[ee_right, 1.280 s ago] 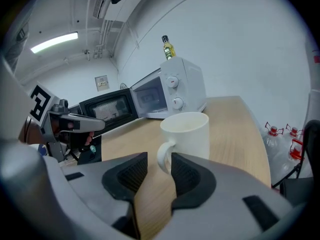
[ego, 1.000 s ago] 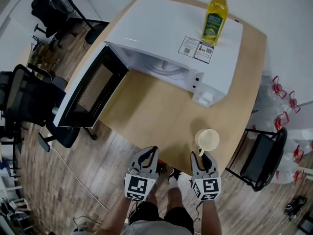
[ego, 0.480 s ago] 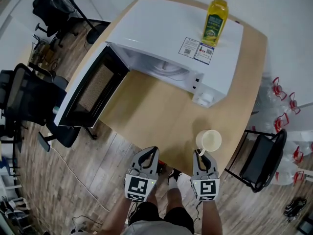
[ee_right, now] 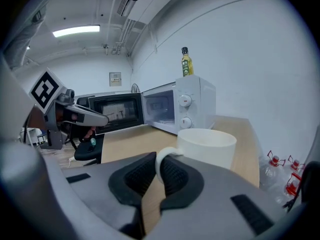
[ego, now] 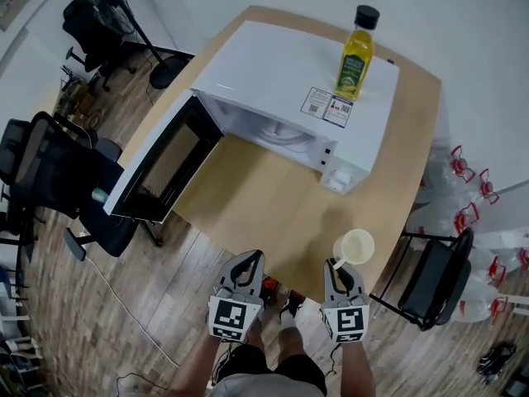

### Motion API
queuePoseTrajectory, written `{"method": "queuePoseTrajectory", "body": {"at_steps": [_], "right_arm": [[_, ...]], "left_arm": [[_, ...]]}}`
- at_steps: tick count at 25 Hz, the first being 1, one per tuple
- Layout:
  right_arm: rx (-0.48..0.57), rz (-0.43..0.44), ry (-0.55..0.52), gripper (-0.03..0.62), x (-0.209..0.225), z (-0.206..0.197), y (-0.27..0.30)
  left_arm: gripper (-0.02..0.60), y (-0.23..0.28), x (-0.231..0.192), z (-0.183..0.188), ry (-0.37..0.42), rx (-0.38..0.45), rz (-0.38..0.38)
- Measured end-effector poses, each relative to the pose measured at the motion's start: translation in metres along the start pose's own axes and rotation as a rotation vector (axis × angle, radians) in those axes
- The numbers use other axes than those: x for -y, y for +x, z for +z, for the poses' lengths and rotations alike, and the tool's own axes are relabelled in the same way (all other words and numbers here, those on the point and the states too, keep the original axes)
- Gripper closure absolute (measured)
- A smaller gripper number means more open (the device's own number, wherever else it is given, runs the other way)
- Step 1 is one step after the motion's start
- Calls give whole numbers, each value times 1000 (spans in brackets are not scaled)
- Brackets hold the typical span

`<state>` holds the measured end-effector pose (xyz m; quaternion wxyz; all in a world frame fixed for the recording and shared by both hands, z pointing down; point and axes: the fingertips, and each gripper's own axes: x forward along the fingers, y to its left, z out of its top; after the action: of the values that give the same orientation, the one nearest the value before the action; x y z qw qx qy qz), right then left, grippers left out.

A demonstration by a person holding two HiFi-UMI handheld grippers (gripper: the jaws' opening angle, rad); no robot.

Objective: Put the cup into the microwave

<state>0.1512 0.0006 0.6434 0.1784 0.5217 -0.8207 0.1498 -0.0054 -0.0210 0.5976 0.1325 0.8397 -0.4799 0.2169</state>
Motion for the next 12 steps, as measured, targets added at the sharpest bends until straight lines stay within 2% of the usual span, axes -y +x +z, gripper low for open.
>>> {"method": "queuePoseTrajectory", "body": {"at_steps": [12], "right_arm": [[110,73,-87,562,-17,80,-27]], "left_arm": [[558,-39,1,70,18,127,66]]}}
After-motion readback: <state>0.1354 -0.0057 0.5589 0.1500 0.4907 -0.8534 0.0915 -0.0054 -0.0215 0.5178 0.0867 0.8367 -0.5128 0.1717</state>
